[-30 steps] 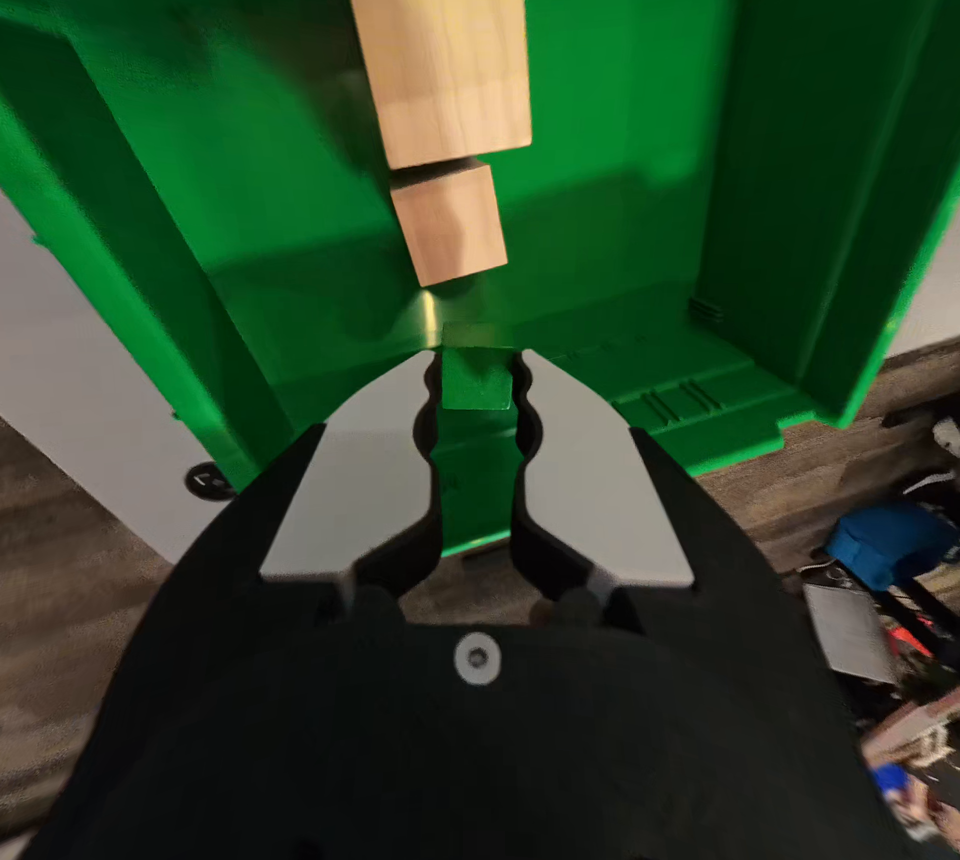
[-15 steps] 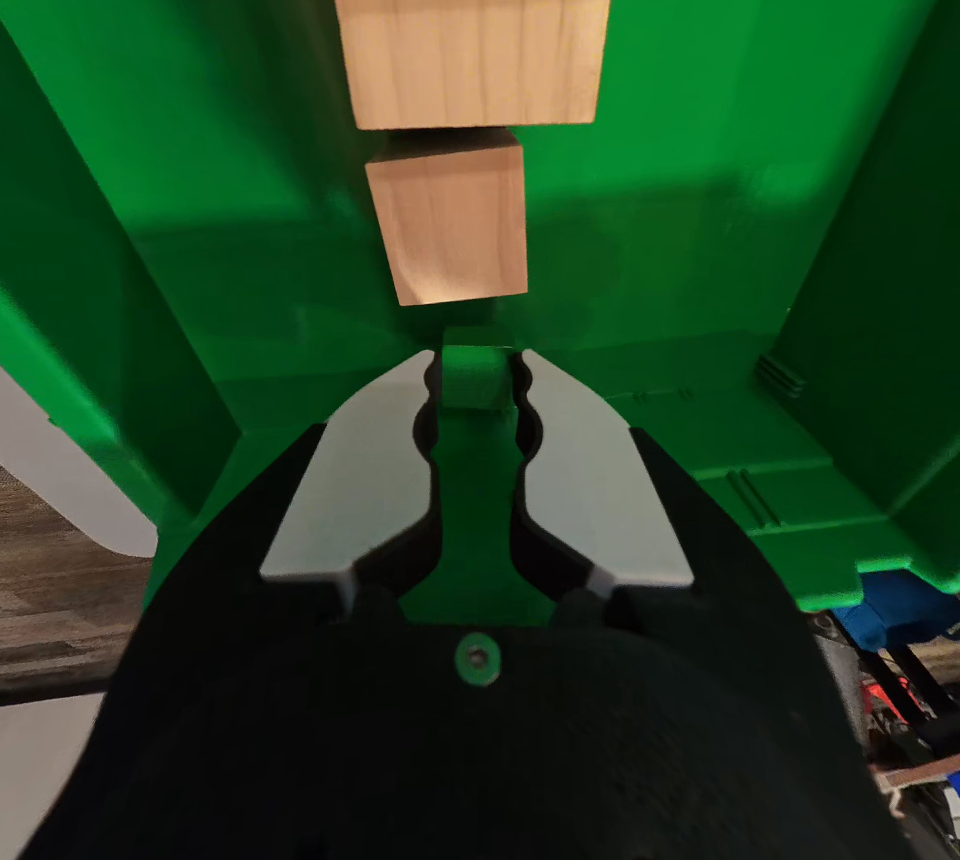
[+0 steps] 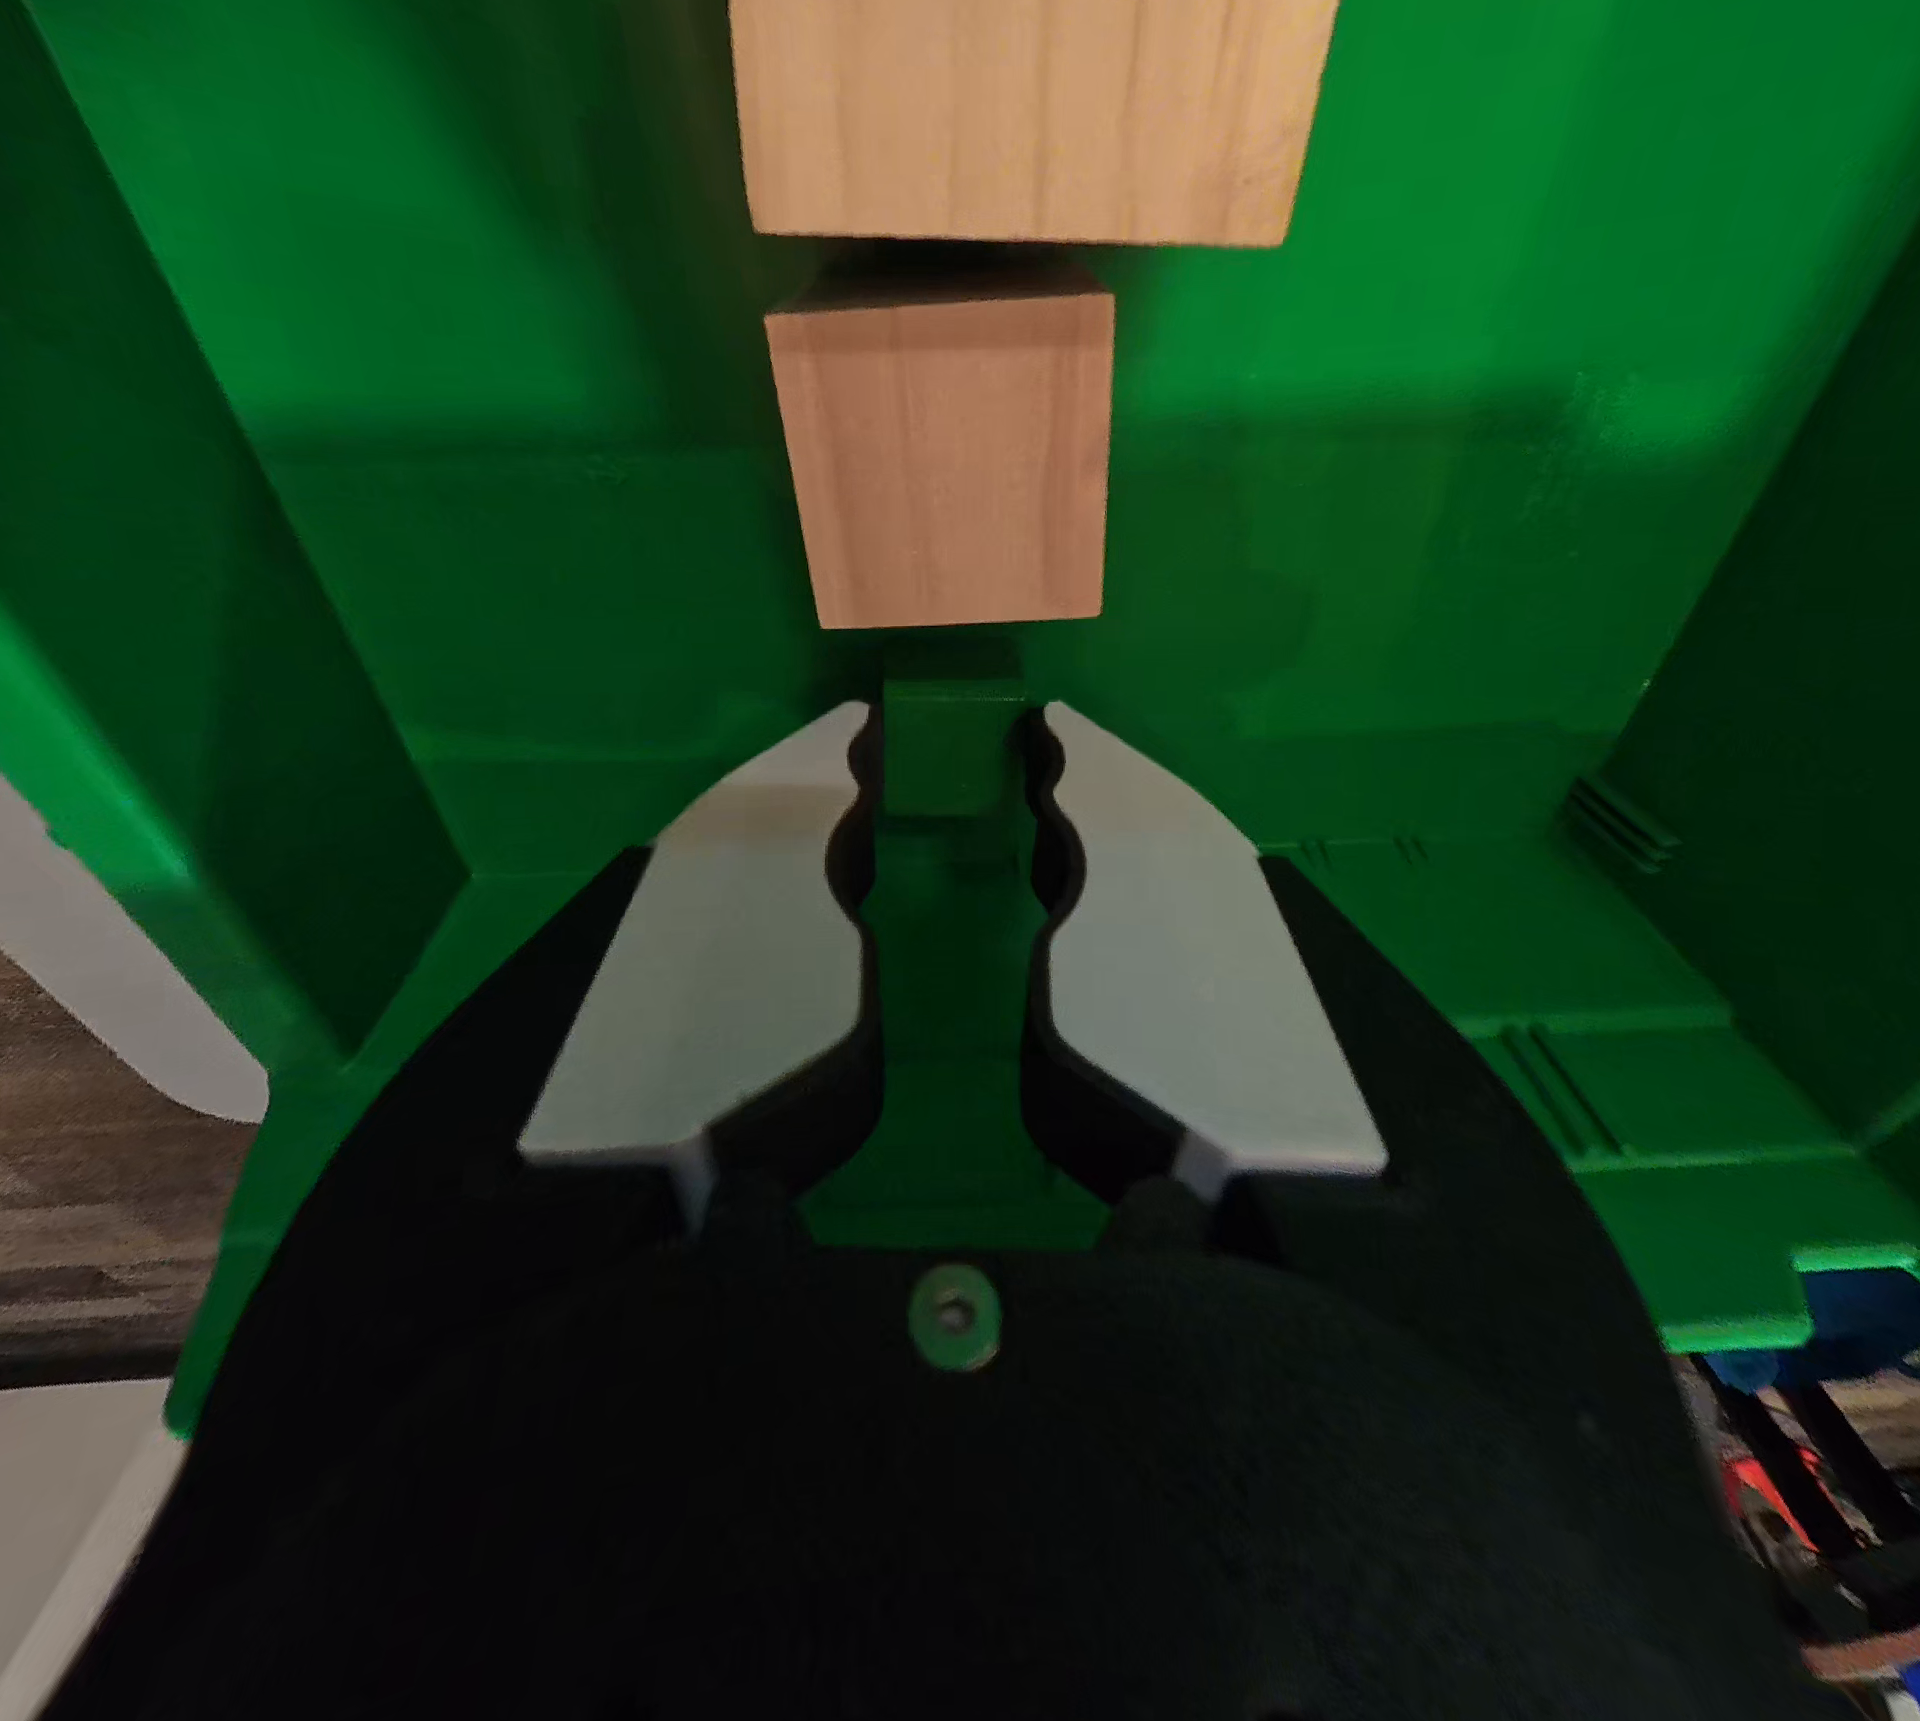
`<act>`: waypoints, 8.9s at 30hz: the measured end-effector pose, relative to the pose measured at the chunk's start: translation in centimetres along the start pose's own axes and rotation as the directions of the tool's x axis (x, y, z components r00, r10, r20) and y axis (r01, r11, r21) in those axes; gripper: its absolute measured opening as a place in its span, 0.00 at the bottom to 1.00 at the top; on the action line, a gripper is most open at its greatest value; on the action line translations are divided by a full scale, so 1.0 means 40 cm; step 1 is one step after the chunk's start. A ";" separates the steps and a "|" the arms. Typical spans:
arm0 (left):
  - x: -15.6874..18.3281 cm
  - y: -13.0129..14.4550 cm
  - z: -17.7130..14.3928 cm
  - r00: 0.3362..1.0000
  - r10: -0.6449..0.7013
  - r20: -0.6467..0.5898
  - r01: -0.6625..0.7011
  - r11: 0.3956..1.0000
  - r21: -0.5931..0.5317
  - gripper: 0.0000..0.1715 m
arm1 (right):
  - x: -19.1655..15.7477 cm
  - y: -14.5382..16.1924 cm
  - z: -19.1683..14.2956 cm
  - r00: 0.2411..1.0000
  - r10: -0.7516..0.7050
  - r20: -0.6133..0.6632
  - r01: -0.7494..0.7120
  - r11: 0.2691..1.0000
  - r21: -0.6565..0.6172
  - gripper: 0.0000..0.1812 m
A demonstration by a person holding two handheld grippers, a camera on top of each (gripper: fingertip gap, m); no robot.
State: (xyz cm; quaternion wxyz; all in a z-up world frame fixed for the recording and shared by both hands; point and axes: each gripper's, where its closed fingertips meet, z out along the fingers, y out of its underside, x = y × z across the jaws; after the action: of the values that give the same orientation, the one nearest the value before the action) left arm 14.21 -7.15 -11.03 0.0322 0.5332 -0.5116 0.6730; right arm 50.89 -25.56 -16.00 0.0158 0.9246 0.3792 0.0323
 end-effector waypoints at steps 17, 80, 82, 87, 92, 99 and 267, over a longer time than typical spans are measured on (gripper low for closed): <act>-0.002 -0.011 -0.012 0.997 -0.064 -0.034 0.065 0.997 0.033 0.25 | -0.002 0.010 0.004 0.999 0.006 -0.051 -0.008 0.999 -0.047 0.16; 0.015 -0.199 -0.335 0.869 0.160 0.469 -0.242 0.963 0.121 0.29 | -0.196 -0.983 -0.426 0.667 0.263 0.697 -0.462 -0.588 0.664 0.33; 0.046 -0.249 -0.415 0.841 0.156 0.517 -0.292 0.937 0.193 0.31 | -0.200 -0.983 -0.433 0.657 0.203 0.727 -0.494 -0.612 0.617 0.33; 0.113 -0.371 -0.756 0.660 -0.033 0.751 -0.429 0.804 0.412 0.40 | -0.204 -0.993 -0.435 0.652 0.154 0.742 -0.521 -0.619 0.587 0.32; 0.125 -0.336 -1.104 0.390 -0.250 0.886 -0.519 0.735 0.436 0.38 | -0.216 -1.031 -0.421 0.661 0.165 0.732 -0.546 -0.564 0.620 0.32; -0.038 -0.230 -1.234 -0.009 0.064 0.998 -0.322 0.944 -0.064 0.28 | -0.238 -1.078 -0.392 0.679 0.202 0.706 -0.563 -0.474 0.677 0.32; 0.007 -0.080 -0.161 0.994 0.102 -0.045 -0.103 0.994 -0.029 0.25 | -0.103 -0.381 -0.473 0.721 0.667 -0.187 -0.272 0.521 0.809 0.12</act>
State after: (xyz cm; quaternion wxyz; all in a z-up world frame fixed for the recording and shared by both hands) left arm 11.57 -1.10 -8.15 0.0170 0.4909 -0.5481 0.6770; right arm 35.93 -17.51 1.85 -0.4598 0.8784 0.0744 0.1073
